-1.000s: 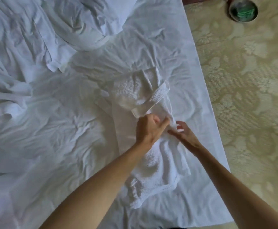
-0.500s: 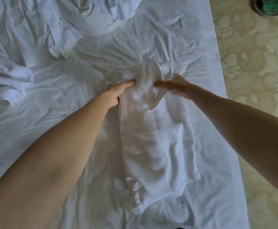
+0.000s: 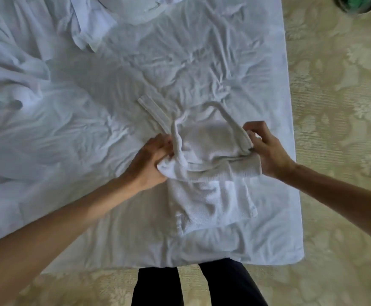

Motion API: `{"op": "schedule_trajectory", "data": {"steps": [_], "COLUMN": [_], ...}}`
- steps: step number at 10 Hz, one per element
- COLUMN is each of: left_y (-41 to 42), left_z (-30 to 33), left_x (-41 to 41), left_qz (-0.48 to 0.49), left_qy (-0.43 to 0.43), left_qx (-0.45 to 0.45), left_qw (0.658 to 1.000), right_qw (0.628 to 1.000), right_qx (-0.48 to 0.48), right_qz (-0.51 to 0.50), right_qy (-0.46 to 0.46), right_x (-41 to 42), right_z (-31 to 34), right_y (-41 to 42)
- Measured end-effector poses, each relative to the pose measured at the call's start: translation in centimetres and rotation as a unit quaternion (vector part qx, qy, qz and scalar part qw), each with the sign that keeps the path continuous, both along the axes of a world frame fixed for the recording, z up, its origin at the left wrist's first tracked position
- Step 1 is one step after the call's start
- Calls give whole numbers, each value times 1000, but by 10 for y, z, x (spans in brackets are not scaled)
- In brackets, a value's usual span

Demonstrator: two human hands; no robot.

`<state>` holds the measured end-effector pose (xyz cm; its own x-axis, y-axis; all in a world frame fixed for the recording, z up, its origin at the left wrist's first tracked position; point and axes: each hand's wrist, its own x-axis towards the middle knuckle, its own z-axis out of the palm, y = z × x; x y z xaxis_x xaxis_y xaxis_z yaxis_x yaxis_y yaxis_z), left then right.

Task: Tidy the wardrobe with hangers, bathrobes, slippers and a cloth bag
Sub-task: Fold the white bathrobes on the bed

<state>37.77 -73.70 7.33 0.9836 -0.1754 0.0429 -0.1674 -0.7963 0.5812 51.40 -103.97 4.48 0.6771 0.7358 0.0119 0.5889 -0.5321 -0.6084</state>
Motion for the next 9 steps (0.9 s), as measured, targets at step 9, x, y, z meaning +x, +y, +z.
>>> {"op": "schedule_trajectory", "data": {"steps": [9], "left_y": [-92], "left_z": [-51], "left_x": [-69], "left_qz": [489], "left_qy": [384], "left_qx": [-176], "left_qw": [763], "right_qw": [897], "right_qx": [-56], "right_qz": [-360], "right_qy": [250], "right_x": [-122], "right_z": [-38], "right_y": [-19]}}
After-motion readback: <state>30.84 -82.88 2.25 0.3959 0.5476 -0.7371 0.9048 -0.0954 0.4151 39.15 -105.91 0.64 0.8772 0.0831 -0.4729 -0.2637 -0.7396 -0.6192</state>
